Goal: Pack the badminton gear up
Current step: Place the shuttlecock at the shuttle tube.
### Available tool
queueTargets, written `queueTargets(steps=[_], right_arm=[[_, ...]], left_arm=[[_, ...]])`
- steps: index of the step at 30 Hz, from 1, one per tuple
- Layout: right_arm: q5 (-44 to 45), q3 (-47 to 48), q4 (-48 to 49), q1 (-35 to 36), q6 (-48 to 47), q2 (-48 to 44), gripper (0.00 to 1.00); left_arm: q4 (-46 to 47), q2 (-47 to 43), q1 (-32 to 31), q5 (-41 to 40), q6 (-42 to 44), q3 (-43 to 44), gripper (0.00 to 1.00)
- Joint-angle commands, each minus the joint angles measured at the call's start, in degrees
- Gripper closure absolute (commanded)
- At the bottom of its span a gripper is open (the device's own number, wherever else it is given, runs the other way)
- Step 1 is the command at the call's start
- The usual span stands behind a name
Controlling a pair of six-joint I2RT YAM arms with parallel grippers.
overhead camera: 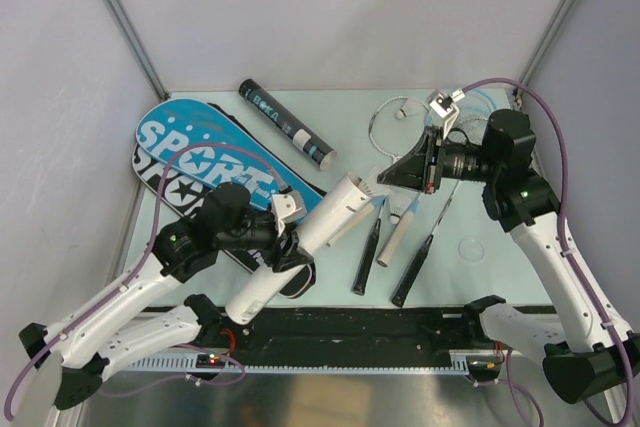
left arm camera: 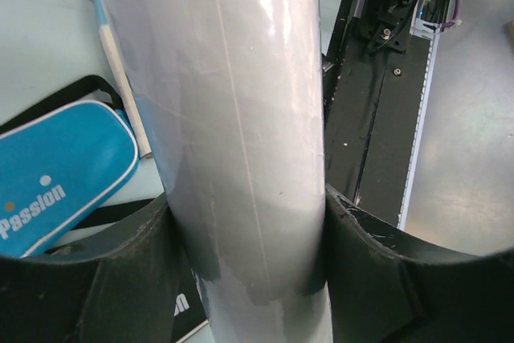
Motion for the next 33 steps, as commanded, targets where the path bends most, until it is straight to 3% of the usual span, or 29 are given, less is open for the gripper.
queueTargets(steps=[1,23,33], right_arm=[[-2.67,1.76,0.27,2.2,-0.8,-1.12,1.0],[2.9,0.91,-0.19,13.25,-2.69,5.74,1.0],[5.87,0.87,-0.31,8.31,0.58,2.33,1.0]], left_arm=[[4.07,-1.72,-0.43,2.3,4.33,0.39,0.58],[4.08,-1.07,-0.46,1.44,8.37,1.33,0.58],[4.1,-2.04,-0.48,0.76,8.79,0.94,0.58]])
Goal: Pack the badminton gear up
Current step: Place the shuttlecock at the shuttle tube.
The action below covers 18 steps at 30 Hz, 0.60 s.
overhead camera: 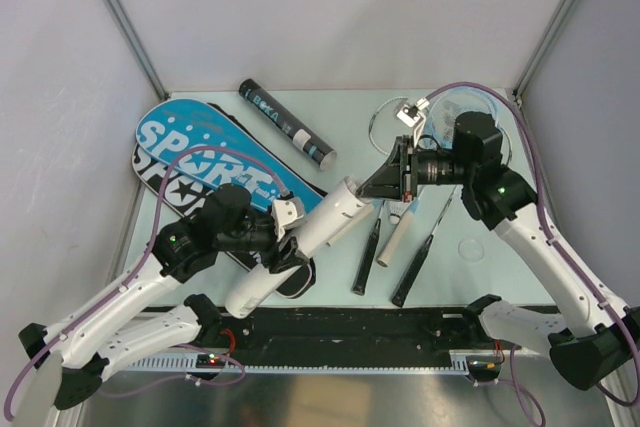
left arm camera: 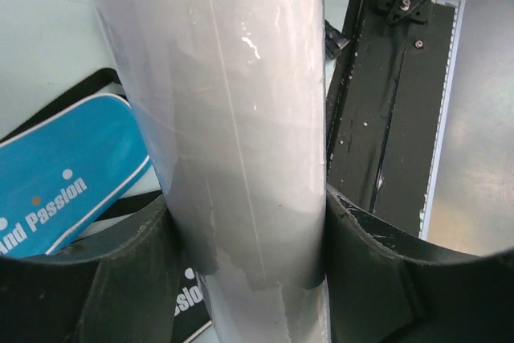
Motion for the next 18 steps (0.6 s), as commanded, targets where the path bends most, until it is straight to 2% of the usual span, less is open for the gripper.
queueTargets(steps=[1,11,18], right_arm=[[2.88,0.86,-0.69,-2.1,1.34,-1.76,1.0],[4.39,-0.87,-0.76,2.69,1.26,1.89,1.0],[2.07,-0.99,-0.2,4.11,1.08,3.89,1.0]], left_arm=[[7.02,-1.31,-0.35,1.53,2.18,1.14,0.58],[7.06,-0.78,-0.31,1.27,2.76,1.59,0.58],[7.04,-0.41,-0.28,0.21,2.39,1.63,0.58]])
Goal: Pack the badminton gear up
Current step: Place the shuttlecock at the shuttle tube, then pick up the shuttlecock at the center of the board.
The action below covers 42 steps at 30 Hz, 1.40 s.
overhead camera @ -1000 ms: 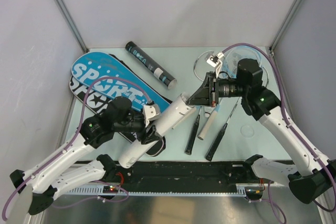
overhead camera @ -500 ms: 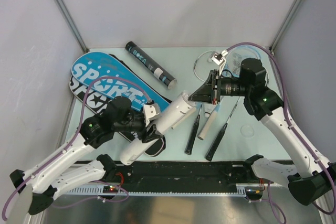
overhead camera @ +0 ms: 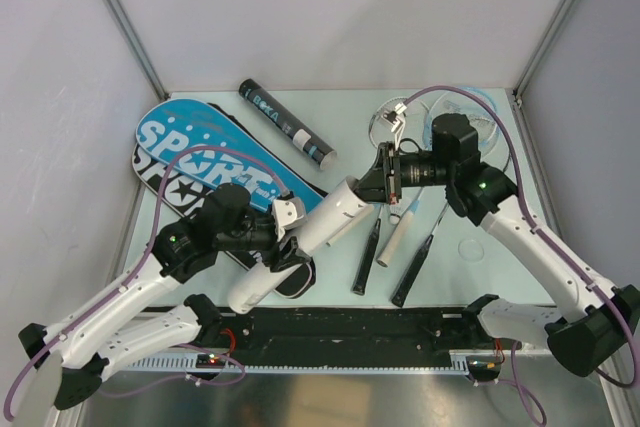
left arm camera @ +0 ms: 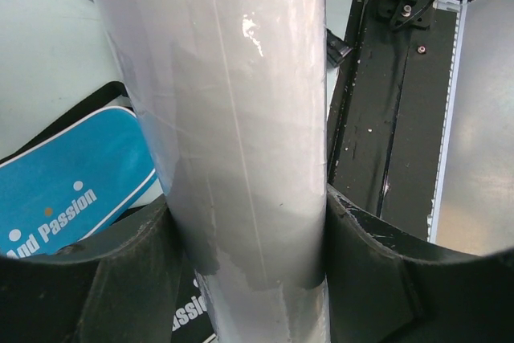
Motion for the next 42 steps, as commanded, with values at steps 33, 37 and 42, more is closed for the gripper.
queueTargets(steps=[33,37,42], right_arm=[[16.77,-0.8,-17.2,-22.61,-15.87,5.31,0.49],[18.76,0.21,-17.49,-22.61,-20.55,14.14,0.46],[20.05,5.44,-20.37,-23.24,-25.79,27.23,0.43]], left_arm=[[4.57,-3.24,-0.23,0.74,-2.16,-0.6,0.53],[4.68,-3.14,-0.22,1.41,-2.49,-0.38,0.53],[4.89,-3.4,-0.19,2.28,-2.86,-0.44,0.53]])
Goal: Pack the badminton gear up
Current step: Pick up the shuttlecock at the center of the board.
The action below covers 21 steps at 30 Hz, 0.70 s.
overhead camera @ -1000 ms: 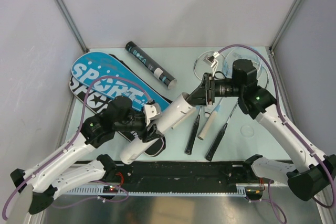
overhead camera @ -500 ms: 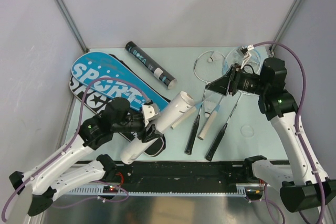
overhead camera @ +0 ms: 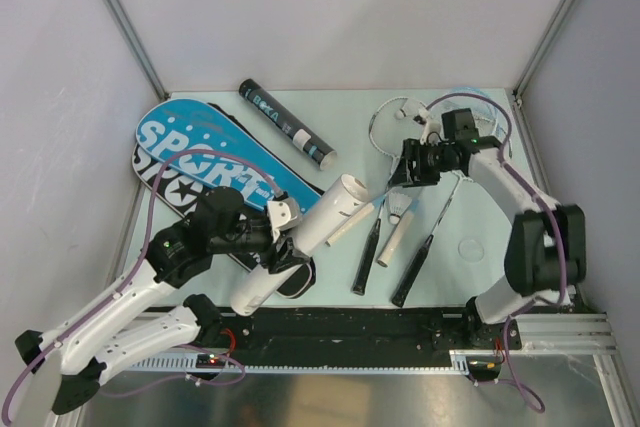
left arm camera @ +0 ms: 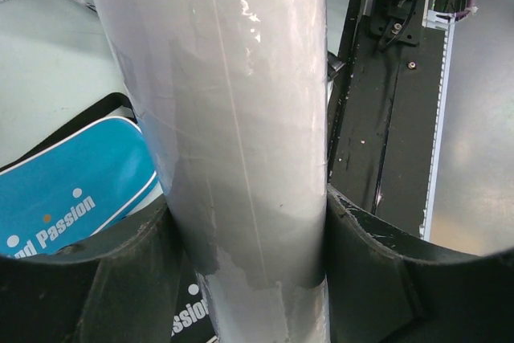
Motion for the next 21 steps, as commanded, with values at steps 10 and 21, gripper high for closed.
queueTargets(steps=[10,21], right_arm=[[2.67,9.13,-2.97,-1.3,-10.43,18.44,0.37],[0.89,9.37,-6.05,-1.72,-12.74,21.65,0.62]], left_arm=[[4.12,-1.89,-0.23,1.84,-1.09,0.19,0.52],[4.23,-1.61,-0.23,1.0,-1.05,-0.09,0.52]])
